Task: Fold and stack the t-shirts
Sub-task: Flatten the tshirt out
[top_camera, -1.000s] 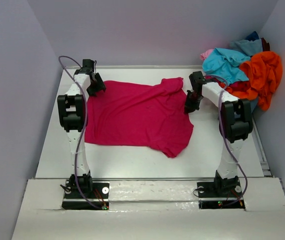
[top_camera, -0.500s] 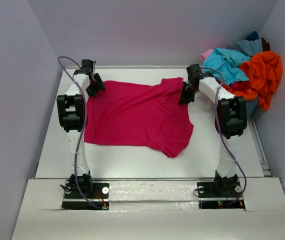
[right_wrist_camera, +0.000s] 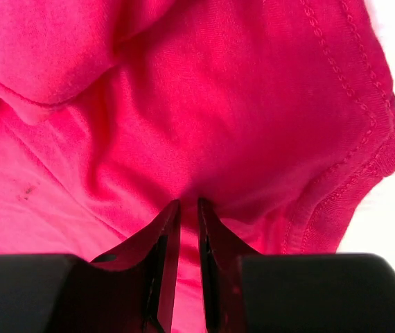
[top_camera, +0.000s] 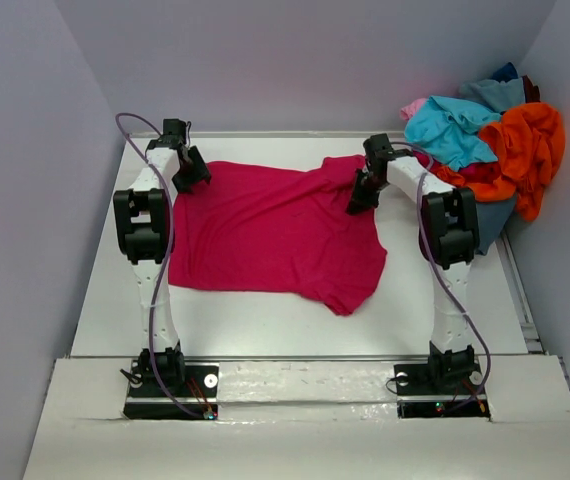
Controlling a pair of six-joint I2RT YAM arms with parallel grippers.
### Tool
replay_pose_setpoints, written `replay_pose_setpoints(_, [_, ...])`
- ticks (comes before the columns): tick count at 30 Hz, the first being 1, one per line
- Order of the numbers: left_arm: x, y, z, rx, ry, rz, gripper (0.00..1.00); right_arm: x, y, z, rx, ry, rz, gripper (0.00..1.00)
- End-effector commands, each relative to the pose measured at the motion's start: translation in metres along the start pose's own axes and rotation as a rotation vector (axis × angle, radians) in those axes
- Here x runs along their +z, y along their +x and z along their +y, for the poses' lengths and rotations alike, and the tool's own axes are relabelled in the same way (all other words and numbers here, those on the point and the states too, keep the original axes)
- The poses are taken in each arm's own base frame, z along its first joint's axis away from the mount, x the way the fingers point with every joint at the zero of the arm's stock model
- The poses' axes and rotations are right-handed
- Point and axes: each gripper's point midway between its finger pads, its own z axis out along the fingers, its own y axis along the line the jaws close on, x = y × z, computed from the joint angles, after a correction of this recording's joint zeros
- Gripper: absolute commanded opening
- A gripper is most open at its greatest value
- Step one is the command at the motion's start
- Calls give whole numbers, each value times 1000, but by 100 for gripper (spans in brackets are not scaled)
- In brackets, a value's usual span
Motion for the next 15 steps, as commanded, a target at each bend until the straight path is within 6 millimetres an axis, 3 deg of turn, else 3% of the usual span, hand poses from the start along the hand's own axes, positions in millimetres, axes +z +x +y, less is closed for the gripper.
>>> replay_pose_setpoints(1, [-19,-8,-8,7,33,-25,64,3,30,-21,26,79,57,23])
replay_pose_setpoints(9, [-23,-8,-7,16,27,-28,64,-1,76,-58,84,182,90,23])
replay_pose_setpoints(15, [-24,-3,-2,19,11,-19,64,-12,84,-63,114,198,76,24])
